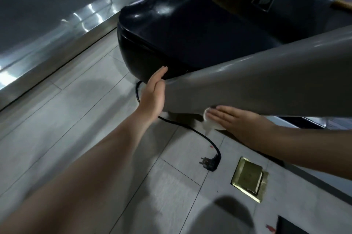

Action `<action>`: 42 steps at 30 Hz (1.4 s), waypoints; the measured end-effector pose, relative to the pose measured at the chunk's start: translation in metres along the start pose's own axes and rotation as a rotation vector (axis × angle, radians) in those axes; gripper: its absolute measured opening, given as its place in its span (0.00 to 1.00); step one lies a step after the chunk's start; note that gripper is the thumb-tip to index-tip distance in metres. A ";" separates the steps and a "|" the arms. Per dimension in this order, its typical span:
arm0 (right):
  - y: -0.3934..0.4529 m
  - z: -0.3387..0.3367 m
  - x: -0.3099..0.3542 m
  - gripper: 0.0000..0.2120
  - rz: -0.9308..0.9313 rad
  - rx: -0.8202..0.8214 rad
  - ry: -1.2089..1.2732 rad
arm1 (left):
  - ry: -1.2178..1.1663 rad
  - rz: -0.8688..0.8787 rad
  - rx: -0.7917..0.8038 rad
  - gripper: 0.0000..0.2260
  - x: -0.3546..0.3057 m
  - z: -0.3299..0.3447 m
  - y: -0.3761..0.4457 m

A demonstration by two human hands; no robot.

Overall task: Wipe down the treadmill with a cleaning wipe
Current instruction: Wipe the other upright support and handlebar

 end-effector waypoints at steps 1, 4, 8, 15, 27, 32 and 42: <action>-0.012 0.007 0.004 0.33 -0.026 0.011 0.009 | -0.013 0.022 0.027 0.20 -0.010 0.008 0.000; -0.038 0.013 -0.019 0.32 0.007 0.054 0.065 | -0.041 0.136 0.107 0.20 -0.037 0.034 0.004; -0.065 0.004 -0.061 0.30 0.193 0.046 0.130 | -0.115 0.266 0.171 0.21 -0.065 0.069 0.001; -0.108 0.027 -0.029 0.30 0.191 0.090 0.221 | -0.024 0.166 0.417 0.19 -0.079 0.123 -0.013; -0.174 0.031 -0.043 0.34 0.270 0.010 0.292 | 0.027 -0.061 0.329 0.17 -0.077 0.121 -0.020; -0.221 0.032 -0.082 0.33 0.455 -0.069 0.314 | 0.159 -0.158 0.472 0.18 -0.099 0.130 -0.035; -0.260 0.041 -0.066 0.33 0.468 -0.164 0.183 | 0.156 0.148 0.568 0.18 -0.196 0.215 -0.075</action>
Point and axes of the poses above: each hand's wrist, its own y-axis towards the middle knuckle, its own z-axis out of the palm, x = y × z, the point moved 10 cm from there along y, towards the middle knuckle, and after that the axes turned 12 degrees about -y, right-handed, at the moved point
